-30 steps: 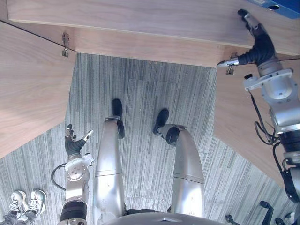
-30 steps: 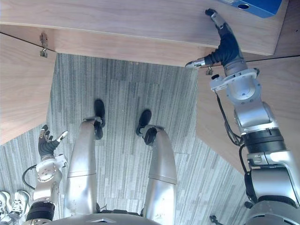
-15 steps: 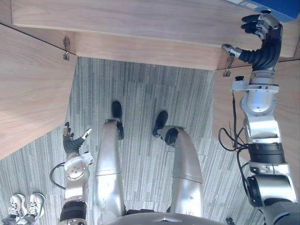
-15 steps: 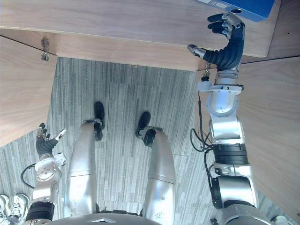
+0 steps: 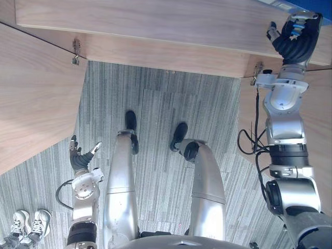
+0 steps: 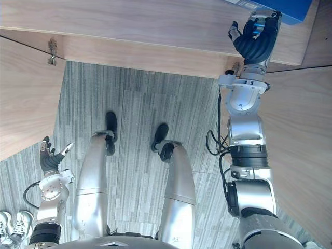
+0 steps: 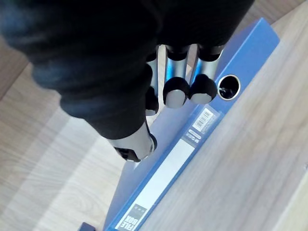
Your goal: Walk over to the cabinet, pick up the folder, carry it to the office cabinet, place the folder inside the office cabinet, then close the office cabinet door
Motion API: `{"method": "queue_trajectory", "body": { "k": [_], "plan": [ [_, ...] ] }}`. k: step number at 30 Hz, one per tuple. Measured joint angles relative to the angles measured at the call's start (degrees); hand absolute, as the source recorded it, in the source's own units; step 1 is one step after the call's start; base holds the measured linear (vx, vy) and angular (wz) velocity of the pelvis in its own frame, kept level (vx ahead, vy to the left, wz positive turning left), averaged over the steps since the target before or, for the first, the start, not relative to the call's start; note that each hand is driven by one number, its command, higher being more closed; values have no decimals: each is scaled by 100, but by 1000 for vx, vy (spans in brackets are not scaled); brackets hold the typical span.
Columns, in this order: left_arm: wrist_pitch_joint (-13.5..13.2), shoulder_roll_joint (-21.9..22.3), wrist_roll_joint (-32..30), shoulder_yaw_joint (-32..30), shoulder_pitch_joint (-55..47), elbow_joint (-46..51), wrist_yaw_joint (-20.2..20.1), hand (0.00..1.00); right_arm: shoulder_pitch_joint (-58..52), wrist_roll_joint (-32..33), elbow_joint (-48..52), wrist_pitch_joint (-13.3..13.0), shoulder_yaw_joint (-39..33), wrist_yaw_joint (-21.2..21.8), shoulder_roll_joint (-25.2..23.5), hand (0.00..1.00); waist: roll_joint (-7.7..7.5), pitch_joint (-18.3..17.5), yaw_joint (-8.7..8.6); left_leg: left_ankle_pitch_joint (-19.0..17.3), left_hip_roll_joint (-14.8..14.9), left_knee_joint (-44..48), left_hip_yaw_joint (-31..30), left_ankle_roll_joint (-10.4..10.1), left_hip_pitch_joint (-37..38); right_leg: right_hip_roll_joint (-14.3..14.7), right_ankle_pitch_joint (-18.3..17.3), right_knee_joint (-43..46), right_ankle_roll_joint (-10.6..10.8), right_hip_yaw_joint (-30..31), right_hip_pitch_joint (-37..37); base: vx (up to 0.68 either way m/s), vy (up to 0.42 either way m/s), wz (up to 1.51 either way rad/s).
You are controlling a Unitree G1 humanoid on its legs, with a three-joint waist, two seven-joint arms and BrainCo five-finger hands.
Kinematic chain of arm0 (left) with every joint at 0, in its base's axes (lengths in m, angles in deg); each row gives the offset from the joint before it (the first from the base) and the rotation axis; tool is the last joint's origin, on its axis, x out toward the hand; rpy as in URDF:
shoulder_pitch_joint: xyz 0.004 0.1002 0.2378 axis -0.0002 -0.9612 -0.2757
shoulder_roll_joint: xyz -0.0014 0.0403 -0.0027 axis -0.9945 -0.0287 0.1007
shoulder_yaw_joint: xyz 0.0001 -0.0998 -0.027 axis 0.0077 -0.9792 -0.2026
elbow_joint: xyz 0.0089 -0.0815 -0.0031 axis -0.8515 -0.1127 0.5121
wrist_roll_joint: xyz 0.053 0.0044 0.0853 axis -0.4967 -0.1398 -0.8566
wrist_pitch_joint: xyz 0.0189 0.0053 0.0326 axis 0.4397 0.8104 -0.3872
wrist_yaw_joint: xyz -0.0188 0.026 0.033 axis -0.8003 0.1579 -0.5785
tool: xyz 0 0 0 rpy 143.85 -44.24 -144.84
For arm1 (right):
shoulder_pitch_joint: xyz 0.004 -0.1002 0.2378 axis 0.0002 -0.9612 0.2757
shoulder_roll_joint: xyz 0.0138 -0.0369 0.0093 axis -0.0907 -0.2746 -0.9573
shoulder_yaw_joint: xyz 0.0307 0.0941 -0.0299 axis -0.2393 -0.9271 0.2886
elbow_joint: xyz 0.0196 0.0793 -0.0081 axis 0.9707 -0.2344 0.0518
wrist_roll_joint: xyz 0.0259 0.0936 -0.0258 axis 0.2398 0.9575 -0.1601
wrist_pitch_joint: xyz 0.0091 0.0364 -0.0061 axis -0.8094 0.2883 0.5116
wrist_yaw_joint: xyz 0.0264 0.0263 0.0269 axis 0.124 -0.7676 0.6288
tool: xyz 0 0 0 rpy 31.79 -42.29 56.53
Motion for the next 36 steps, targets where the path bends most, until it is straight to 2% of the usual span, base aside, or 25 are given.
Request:
{"method": "queue_trajectory", "body": {
  "k": [9,13,21,30,36],
  "plan": [
    [-1,-4,4,4,60,-18,100,0,634,42,-794,85,103,-20,0,100,16,29,26,-18,-19,210,-45,1,-241,-64,-115,245,33,-6,-231,-8,9,1],
    [-2,-12,10,4,139,-20,107,0,881,52,-1068,97,125,-71,5,100,39,180,33,-32,-11,319,-61,-3,-341,-74,-143,363,22,-3,-321,-18,14,0],
    [-3,-11,121,14,168,-61,127,0,1509,174,-1512,44,350,-124,262,100,39,234,20,-48,-3,390,-76,-2,-473,-76,-152,420,21,-7,-446,-3,8,0],
    [-56,-4,271,16,168,-68,127,0,2469,1112,-2398,-56,555,6,485,100,39,234,11,-45,-5,359,-76,-3,-542,-78,-151,405,19,-18,-511,-5,11,0],
    [-110,3,430,13,168,-78,126,0,2632,1514,-2600,-126,558,1,481,100,40,233,-1,-32,-6,336,-78,-8,-539,-78,-139,397,-1,-25,-512,-2,10,0]
  ]
}}
